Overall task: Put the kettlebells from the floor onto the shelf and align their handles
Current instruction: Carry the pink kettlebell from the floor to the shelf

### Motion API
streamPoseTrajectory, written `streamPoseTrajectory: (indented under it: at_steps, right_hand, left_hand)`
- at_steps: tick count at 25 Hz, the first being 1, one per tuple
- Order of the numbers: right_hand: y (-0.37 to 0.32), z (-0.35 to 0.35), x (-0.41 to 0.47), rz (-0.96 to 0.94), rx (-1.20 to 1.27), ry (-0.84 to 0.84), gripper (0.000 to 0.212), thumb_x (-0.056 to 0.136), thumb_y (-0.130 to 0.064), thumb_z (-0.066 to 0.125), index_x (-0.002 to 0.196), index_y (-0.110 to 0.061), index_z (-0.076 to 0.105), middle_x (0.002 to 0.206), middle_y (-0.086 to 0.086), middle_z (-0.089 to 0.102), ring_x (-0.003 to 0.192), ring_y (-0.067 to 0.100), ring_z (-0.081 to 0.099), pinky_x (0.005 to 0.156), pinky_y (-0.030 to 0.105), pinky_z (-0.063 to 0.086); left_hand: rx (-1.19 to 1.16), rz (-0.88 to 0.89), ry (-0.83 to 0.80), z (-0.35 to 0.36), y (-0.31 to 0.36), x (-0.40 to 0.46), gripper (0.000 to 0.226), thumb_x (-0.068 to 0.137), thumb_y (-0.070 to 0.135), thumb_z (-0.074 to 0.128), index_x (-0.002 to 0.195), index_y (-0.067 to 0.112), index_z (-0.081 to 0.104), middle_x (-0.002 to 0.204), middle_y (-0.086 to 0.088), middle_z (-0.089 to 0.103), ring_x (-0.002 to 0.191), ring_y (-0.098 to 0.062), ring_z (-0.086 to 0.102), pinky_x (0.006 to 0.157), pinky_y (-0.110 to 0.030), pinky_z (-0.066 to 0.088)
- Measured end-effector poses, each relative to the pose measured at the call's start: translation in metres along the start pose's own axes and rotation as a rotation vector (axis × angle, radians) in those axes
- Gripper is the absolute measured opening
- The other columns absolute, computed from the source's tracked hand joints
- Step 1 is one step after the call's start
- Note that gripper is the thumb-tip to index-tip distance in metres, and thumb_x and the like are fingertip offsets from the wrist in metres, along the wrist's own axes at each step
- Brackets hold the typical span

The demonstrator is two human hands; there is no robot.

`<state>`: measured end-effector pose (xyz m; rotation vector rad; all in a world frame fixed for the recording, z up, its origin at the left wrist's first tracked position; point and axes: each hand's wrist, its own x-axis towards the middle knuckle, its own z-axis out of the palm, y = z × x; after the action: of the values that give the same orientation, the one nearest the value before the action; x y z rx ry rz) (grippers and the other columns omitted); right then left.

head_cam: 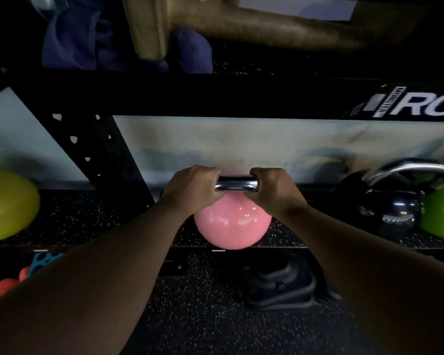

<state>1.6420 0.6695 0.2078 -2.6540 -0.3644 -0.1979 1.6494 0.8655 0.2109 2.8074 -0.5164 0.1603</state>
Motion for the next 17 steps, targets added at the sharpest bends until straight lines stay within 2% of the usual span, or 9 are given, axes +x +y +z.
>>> streamPoseTrajectory:
  at_steps: [3,5,7,10,13,15,17]
  right_hand:
    - [0.004,0.001,0.015,0.034,0.021,0.022,0.006,0.077,-0.012,0.070,0.080,-0.011,0.065,0.062,0.001,0.056,0.055,0.022,0.054,0.044,0.021,0.030]
    - [0.008,0.001,0.023,0.070,0.039,0.025,0.005,0.079,-0.009,0.068,0.083,-0.010,0.067,0.062,0.002,0.058,0.055,0.022,0.056,0.044,0.023,0.032]
    - [0.012,0.000,0.032,0.125,0.062,0.006,0.006,0.081,-0.008,0.065,0.087,-0.010,0.067,0.063,0.002,0.060,0.055,0.021,0.058,0.045,0.025,0.041]
    - [0.013,0.000,0.044,0.148,0.093,0.003,0.009,0.083,-0.009,0.063,0.091,-0.008,0.066,0.067,0.008,0.065,0.060,0.027,0.063,0.055,0.033,0.053]
    - [0.012,0.001,0.047,0.158,0.083,-0.017,0.013,0.084,-0.009,0.061,0.096,-0.005,0.064,0.076,0.014,0.068,0.068,0.031,0.065,0.065,0.041,0.056]
    - [0.012,-0.002,0.048,0.206,0.071,-0.098,0.023,0.084,-0.012,0.061,0.106,-0.006,0.059,0.093,0.017,0.066,0.085,0.034,0.064,0.074,0.045,0.056]
    - [0.009,-0.005,0.045,0.210,0.033,-0.143,0.047,0.079,-0.016,0.067,0.123,-0.017,0.050,0.117,0.016,0.055,0.108,0.034,0.052,0.087,0.046,0.052]
  left_hand:
    - [-0.091,-0.048,-0.039,0.002,-0.005,0.016,0.015,0.080,0.030,0.072,0.083,0.018,0.063,0.073,-0.001,0.065,0.065,-0.024,0.061,0.049,-0.028,0.033]
    - [-0.140,-0.111,-0.068,0.004,-0.003,0.032,0.012,0.079,0.025,0.070,0.085,0.016,0.064,0.076,-0.003,0.065,0.070,-0.026,0.062,0.054,-0.030,0.042]
    - [-0.186,-0.165,-0.087,0.006,0.000,0.048,0.010,0.080,0.022,0.069,0.086,0.018,0.063,0.080,-0.005,0.065,0.075,-0.027,0.064,0.063,-0.032,0.049]
    - [-0.208,-0.209,-0.092,0.010,-0.002,0.061,0.011,0.083,0.020,0.069,0.087,0.021,0.059,0.085,-0.006,0.065,0.079,-0.027,0.065,0.065,-0.031,0.046]
    - [-0.202,-0.217,-0.086,0.014,-0.004,0.063,0.017,0.085,0.020,0.069,0.101,0.015,0.066,0.091,-0.009,0.068,0.083,-0.028,0.066,0.067,-0.030,0.046]
    - [-0.225,-0.242,-0.079,0.014,-0.003,0.062,0.026,0.084,0.019,0.069,0.108,0.012,0.062,0.097,-0.011,0.066,0.088,-0.031,0.066,0.070,-0.033,0.050]
    - [-0.313,-0.286,-0.071,0.012,0.000,0.055,0.043,0.083,0.019,0.070,0.120,0.014,0.051,0.112,-0.014,0.060,0.099,-0.032,0.063,0.082,-0.042,0.055]
